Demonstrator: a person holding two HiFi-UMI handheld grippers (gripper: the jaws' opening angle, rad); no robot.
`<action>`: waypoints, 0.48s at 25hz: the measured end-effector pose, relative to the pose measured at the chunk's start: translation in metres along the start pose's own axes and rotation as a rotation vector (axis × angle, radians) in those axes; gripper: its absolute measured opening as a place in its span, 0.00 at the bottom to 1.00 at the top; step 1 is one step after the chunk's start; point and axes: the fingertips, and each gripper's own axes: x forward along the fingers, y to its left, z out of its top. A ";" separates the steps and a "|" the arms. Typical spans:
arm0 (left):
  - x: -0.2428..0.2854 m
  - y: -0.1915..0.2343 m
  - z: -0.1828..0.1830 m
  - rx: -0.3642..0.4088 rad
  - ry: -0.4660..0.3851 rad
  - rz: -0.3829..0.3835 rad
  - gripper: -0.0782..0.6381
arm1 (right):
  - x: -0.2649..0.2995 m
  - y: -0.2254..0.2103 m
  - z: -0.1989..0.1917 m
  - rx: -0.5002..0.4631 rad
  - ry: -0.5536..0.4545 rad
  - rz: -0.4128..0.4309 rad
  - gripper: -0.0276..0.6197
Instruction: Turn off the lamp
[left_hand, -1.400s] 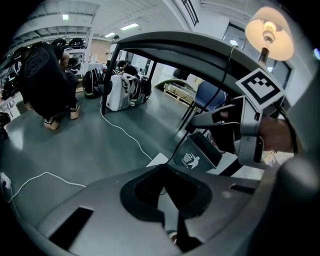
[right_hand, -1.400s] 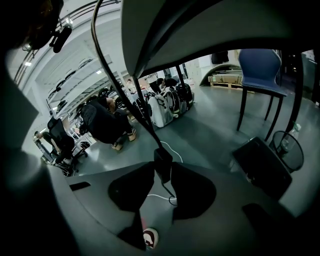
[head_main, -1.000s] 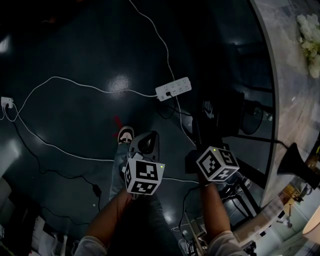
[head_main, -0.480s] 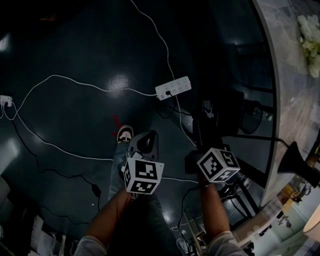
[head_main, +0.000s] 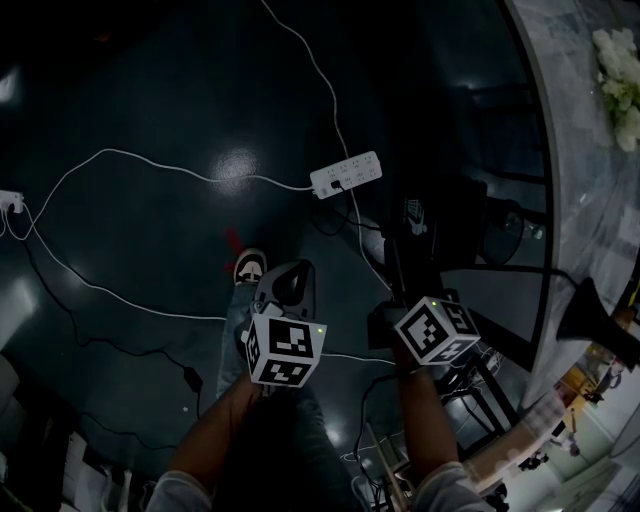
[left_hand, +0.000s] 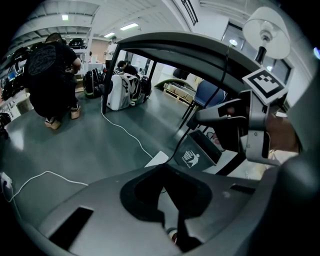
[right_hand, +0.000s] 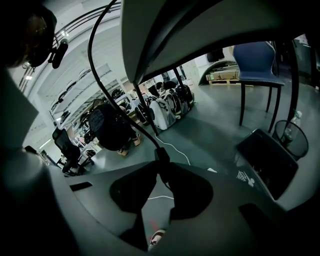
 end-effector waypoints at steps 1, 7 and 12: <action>0.000 0.000 0.000 0.000 0.001 0.001 0.12 | 0.000 0.000 0.000 0.004 -0.003 -0.001 0.15; 0.000 0.003 -0.005 -0.002 0.008 0.003 0.12 | 0.000 -0.002 -0.002 0.019 -0.014 -0.002 0.16; -0.001 0.005 -0.004 0.002 0.008 0.005 0.12 | 0.000 -0.003 0.000 0.034 -0.019 -0.014 0.17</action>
